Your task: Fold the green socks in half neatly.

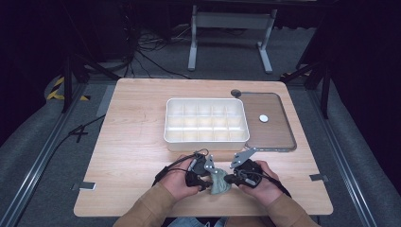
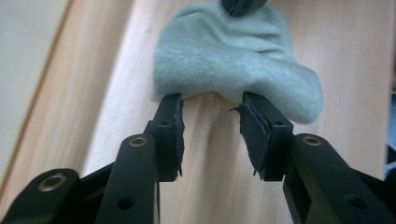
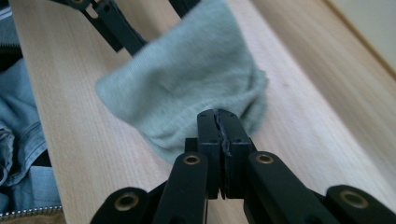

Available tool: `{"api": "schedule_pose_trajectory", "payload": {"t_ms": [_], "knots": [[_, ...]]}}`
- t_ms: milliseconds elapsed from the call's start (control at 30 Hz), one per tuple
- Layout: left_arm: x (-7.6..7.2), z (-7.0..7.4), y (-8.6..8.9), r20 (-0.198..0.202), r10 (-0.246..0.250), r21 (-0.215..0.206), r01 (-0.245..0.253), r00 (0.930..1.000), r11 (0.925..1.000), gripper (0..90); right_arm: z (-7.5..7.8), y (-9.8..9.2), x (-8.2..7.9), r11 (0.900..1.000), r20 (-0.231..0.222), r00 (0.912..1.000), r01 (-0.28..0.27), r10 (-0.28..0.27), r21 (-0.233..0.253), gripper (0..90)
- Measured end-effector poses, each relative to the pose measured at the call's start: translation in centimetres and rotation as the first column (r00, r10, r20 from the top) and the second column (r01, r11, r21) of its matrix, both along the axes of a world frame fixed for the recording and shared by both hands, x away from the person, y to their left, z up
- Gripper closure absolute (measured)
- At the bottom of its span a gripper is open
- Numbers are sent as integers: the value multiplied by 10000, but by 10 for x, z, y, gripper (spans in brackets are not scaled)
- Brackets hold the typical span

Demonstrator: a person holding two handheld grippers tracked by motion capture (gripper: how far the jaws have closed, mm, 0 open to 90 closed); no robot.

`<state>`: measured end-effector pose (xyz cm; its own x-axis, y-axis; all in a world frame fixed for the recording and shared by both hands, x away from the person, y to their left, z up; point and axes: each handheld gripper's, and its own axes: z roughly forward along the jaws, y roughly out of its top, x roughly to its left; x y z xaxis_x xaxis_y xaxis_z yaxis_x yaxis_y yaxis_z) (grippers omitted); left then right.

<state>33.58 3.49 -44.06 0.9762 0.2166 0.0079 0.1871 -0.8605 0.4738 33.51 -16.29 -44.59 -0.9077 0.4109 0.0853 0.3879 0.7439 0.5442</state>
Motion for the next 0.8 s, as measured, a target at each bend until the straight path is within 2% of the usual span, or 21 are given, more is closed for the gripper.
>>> {"api": "schedule_pose_trajectory", "payload": {"t_ms": [100,300,400,533,567,667,767,800], "knots": [[-1,1,-1,51,-217,-134,218,9998,9997,572,-3,6,-3,9997,84,9997,-215,216,-133,892],[-5,3,-5,252,-475,-412,485,9986,9980,516,-4,9,-6,9999,101,9999,-61,63,-138,893],[-7,5,-6,371,-486,-364,499,9981,9981,490,-5,10,-7,9999,130,9999,12,-10,-118,893],[-12,6,-12,648,-711,-558,748,9954,9956,479,-6,7,-6,9996,-126,9996,268,-267,98,894],[-12,6,-13,810,-778,-416,814,9937,9958,477,-7,7,-6,9992,-117,9993,364,-362,137,894],[-15,7,-15,1176,-1016,-372,1066,9878,9936,466,-8,7,-5,9980,-239,9982,550,-543,316,894],[-16,8,-13,1190,-1143,-372,1195,9863,9921,444,-10,4,-3,9958,-443,9964,745,-722,529,895],[-17,8,-11,1047,-1236,-202,1264,9868,9918,442,-10,3,-2,9949,-507,9956,817,-787,594,895]]}}
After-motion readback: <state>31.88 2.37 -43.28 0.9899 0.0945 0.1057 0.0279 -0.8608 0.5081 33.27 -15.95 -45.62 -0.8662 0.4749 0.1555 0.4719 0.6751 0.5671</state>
